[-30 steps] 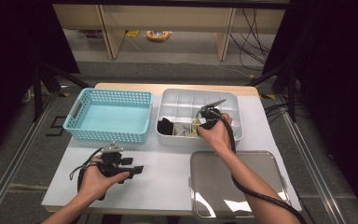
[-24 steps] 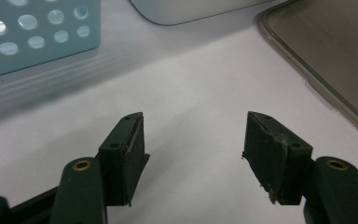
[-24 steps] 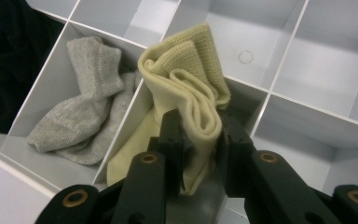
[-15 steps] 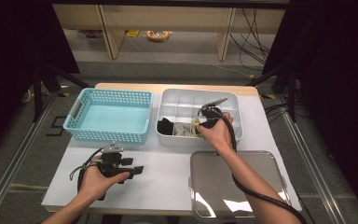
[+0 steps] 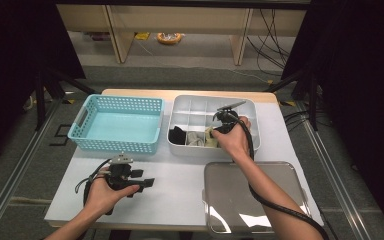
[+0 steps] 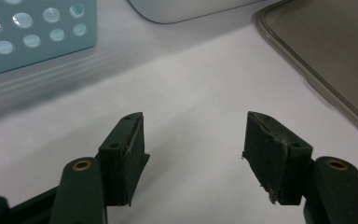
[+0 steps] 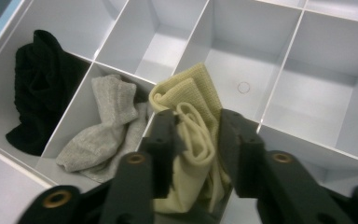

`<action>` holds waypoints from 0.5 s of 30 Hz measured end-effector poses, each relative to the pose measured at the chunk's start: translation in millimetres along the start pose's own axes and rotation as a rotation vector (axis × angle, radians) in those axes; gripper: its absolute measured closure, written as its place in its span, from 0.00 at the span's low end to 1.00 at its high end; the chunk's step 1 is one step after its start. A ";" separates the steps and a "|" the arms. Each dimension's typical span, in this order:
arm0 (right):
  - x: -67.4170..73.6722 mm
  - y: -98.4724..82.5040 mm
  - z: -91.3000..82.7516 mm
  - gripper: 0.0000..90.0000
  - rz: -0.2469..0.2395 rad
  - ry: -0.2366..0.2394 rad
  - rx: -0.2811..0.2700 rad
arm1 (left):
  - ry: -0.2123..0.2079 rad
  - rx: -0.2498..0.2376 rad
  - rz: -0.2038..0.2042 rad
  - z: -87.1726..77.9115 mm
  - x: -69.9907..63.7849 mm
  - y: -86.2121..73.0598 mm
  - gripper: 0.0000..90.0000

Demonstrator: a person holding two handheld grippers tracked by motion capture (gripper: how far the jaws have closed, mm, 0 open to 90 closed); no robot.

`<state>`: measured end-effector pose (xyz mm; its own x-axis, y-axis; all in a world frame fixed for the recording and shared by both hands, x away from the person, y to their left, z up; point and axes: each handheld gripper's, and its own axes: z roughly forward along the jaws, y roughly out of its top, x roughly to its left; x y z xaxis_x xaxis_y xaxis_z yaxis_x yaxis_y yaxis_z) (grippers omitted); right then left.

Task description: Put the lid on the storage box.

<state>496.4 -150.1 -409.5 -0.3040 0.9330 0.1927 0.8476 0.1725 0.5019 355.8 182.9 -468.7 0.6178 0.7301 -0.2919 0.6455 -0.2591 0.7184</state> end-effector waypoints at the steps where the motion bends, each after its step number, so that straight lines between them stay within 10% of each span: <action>1: -1.6 0.0 0.1 0.87 -0.019 0.002 0.006 | -0.001 -0.001 0.000 -0.2 0.2 0.1 0.42; 15: -1.9 -2.0 11.0 0.93 -0.025 -0.039 0.105 | 0.005 0.002 0.001 -0.2 0.3 0.3 0.42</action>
<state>500.1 -148.8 -420.2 -0.3097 0.9393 0.1474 0.8817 0.2257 0.4143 356.1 183.2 -468.4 0.6163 0.7332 -0.2875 0.6457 -0.2615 0.7174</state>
